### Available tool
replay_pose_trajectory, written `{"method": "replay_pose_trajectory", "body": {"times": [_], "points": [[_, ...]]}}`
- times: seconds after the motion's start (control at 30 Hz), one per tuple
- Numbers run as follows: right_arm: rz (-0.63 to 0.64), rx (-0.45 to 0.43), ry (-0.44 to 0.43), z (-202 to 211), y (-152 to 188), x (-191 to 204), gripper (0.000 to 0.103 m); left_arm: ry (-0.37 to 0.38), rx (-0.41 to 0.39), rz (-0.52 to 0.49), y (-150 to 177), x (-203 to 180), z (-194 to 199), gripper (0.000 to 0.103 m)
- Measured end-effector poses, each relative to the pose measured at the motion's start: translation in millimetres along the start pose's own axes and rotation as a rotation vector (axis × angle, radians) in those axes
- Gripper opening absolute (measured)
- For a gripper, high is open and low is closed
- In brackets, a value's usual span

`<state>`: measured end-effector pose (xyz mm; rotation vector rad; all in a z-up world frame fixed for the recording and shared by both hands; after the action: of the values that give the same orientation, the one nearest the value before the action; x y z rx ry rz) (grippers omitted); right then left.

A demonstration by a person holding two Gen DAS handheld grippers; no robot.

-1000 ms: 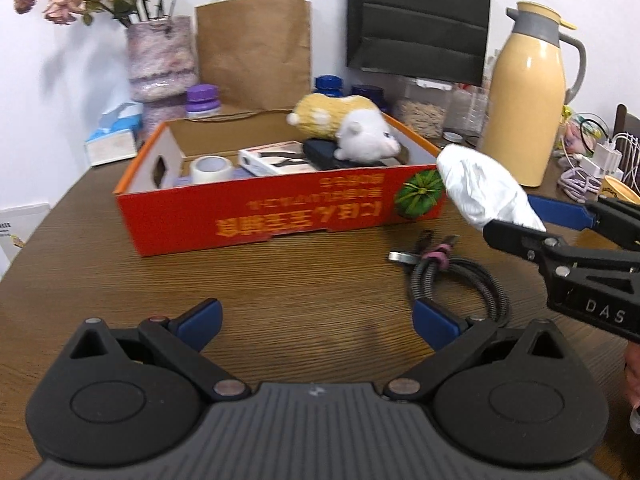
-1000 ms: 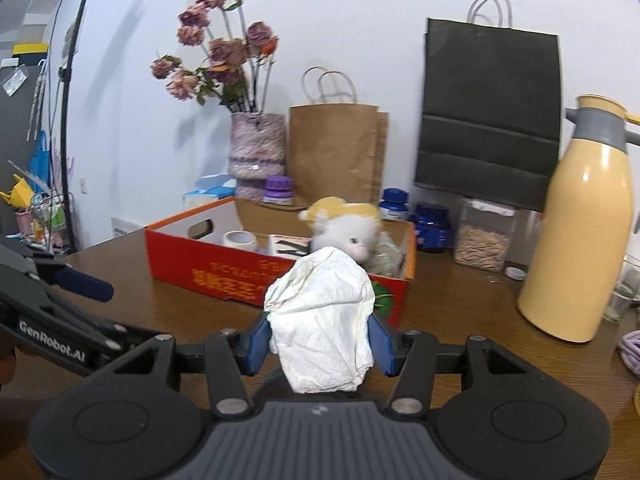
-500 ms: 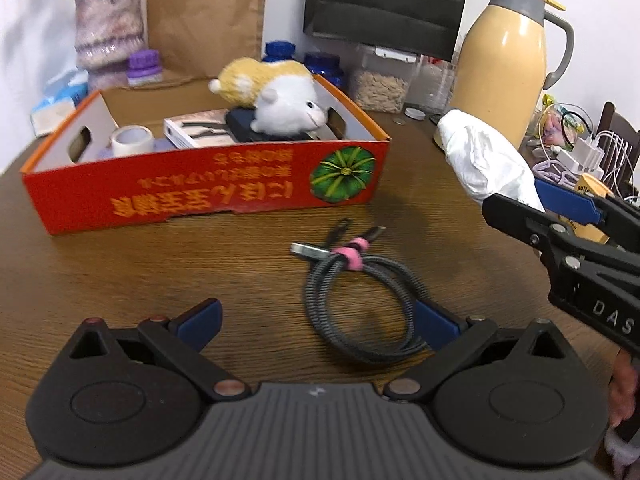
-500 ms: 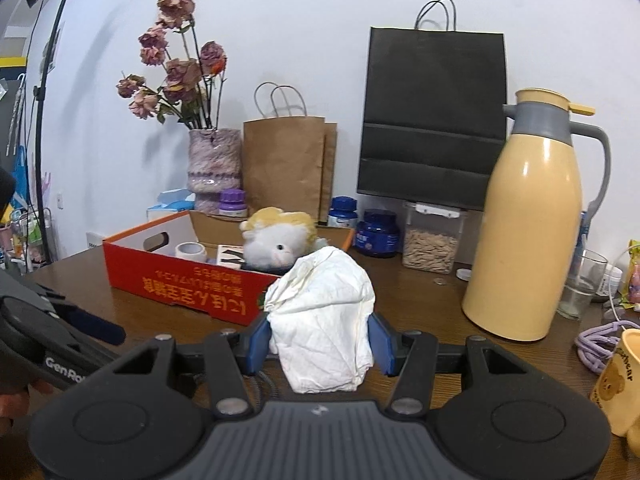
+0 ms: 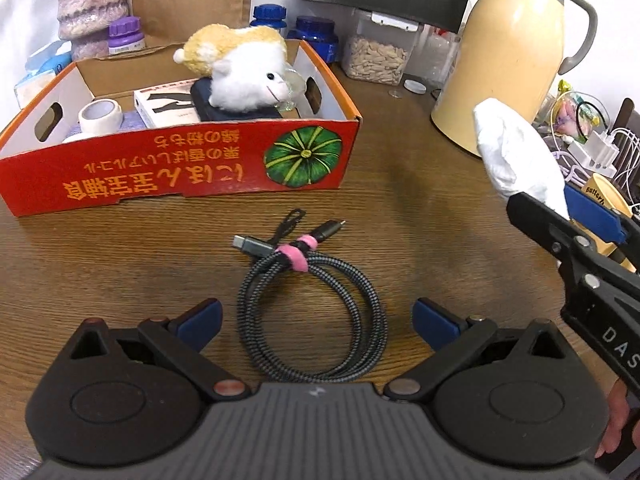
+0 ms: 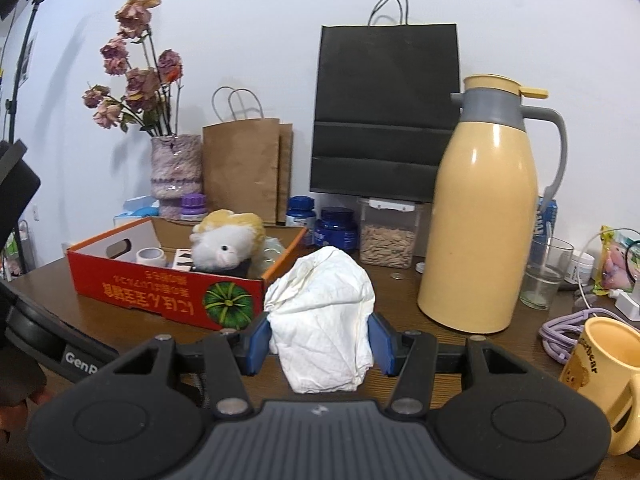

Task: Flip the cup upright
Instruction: 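Grasp the black braided cable at its pink tie with the left tool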

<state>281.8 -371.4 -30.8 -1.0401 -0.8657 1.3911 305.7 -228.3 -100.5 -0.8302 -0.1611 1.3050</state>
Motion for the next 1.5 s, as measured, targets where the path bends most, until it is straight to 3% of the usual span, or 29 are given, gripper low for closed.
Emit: {"method": "replay_pose_trajectory", "body": {"times": [0.3, 0.5, 0.83, 0.9, 1.13, 1.5], "points": [[-0.019, 0.013, 0.025, -5.4, 2.2, -12.7, 0.051, -0.058, 0.031, -0.007, 4.9, 0.4, -19.9, 0.103], [-0.013, 0.016, 0.018, -5.7, 3.8, -10.4, 0.051, -0.141, -0.005, -0.068, 6.6, 2.5, -25.7, 0.103], [-0.011, 0.007, 0.003, -2.5, 3.4, -6.4, 0.052, -0.143, -0.055, -0.065, 7.2, 2.5, -23.8, 0.103], [-0.011, -0.001, -0.005, 0.1, 3.0, -3.9, 0.052, -0.155, -0.094, -0.062, 7.4, 2.8, -20.5, 0.093], [-0.004, 0.001, -0.024, 2.3, 6.4, 8.2, 0.052, -0.125, -0.148, -0.051, 10.3, 5.6, -9.8, 0.09], [-0.02, -0.01, -0.028, 6.5, 5.6, 31.9, 0.052, -0.15, -0.243, -0.035, 2.0, 42.8, 34.9, 0.09]]}}
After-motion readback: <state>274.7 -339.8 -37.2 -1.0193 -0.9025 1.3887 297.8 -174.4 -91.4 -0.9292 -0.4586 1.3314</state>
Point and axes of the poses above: each gripper's, at about its wrist camera, not at the fingertips, and z roughly against the way its jaws point, x to its left, y to its underside, the point moved 9 cm from there along -z, roughly the way its jaws point, and after that the axes turned 15 degrees about y, right-handed, at the moved point
